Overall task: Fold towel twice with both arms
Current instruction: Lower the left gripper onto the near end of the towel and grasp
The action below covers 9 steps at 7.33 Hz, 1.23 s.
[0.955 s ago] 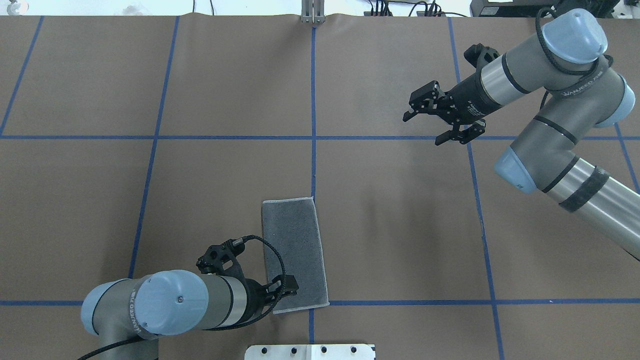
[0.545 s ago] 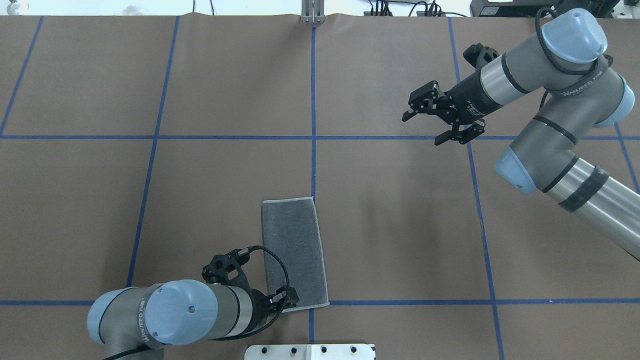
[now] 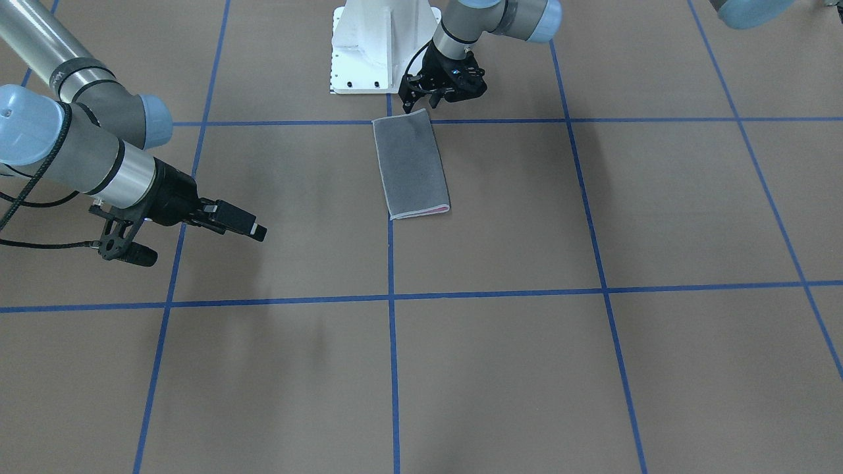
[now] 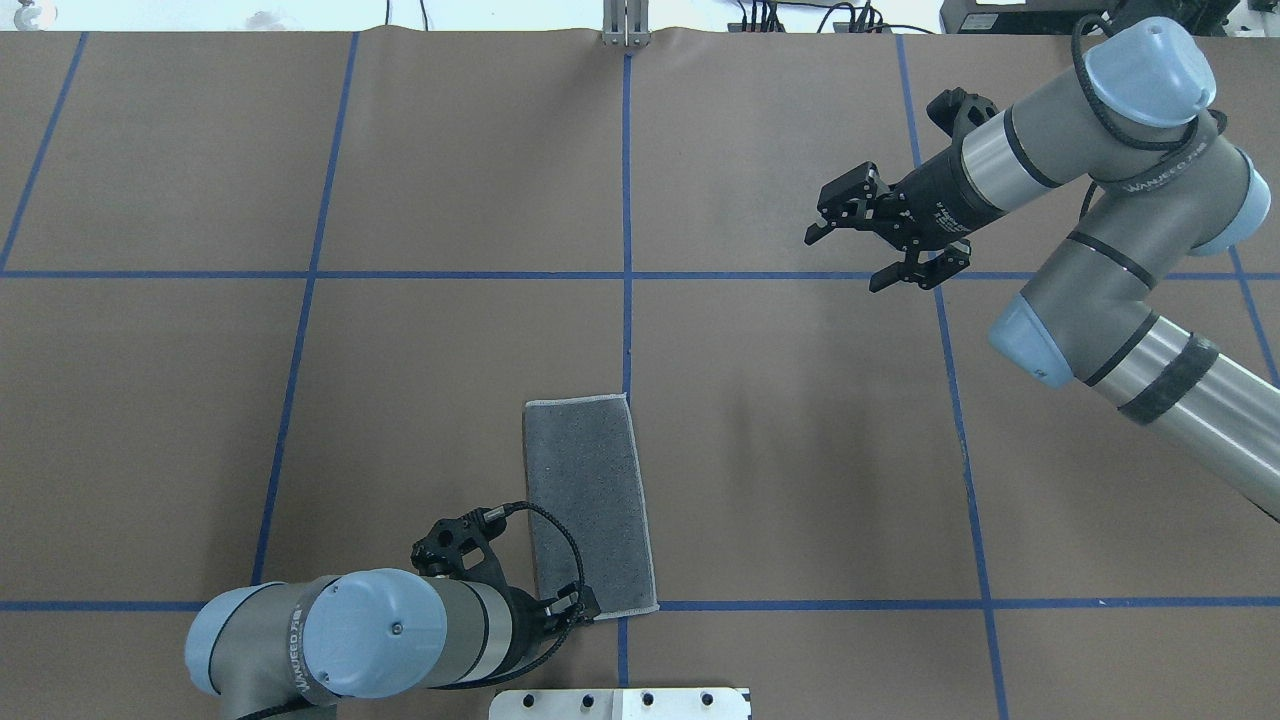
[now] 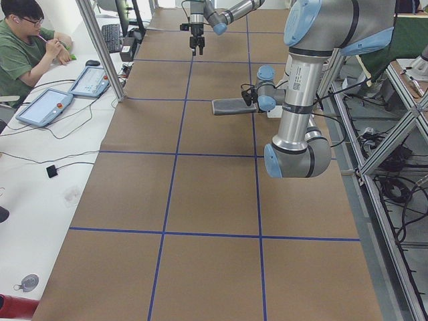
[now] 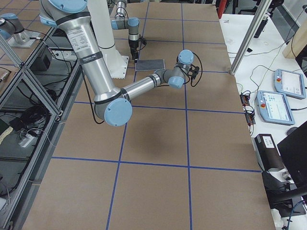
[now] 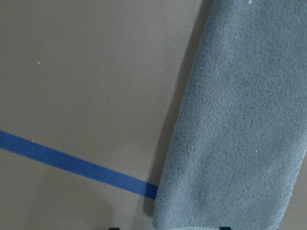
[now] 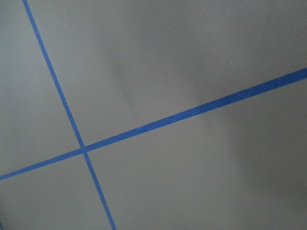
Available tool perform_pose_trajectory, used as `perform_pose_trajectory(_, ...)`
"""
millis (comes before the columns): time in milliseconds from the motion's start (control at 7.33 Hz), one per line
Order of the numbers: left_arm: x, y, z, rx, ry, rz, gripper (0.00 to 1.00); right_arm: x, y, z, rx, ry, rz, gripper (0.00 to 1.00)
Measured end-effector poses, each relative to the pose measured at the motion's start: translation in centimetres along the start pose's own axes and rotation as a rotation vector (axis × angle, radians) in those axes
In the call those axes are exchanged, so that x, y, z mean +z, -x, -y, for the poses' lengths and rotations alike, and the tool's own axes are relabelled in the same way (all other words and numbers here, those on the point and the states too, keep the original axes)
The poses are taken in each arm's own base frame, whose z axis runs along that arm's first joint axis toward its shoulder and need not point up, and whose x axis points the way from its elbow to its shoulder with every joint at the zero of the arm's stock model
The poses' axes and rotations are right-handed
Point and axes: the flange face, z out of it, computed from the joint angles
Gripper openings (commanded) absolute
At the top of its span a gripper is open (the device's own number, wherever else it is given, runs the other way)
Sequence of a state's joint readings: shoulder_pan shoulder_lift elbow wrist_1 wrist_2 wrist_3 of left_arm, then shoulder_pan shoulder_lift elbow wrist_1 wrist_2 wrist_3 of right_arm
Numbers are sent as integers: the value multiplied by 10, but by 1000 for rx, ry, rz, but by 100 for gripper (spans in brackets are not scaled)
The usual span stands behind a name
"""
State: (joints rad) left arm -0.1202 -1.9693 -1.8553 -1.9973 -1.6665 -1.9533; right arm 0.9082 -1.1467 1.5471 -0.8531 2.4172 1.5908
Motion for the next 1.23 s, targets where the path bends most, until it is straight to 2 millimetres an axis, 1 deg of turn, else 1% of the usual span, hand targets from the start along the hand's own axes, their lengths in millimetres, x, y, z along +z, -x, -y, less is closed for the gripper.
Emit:
perform_pose_trajectory(409, 2, -2, -1, 1, 0, -1, 64, 1, -3, 1, 3, -2, -3, 99)
perform_pose_trajectory(545, 2, -3, -1, 1, 0, -1, 60, 1, -3, 1, 3, -4, -3, 99)
perform_pose_trajectory(682, 2, -5, -2, 1, 0, -3, 57, 1, -2, 1, 3, -4, -3, 99)
perform_pose_trajectory(1091, 4, -5, 2, 0, -7, -1, 57, 1, -3, 1, 2, -3, -3, 99)
perform_pose_trajectory(1227, 4, -5, 4, 0, -9, 0, 54, 1, -2, 0, 1, -3, -2, 99)
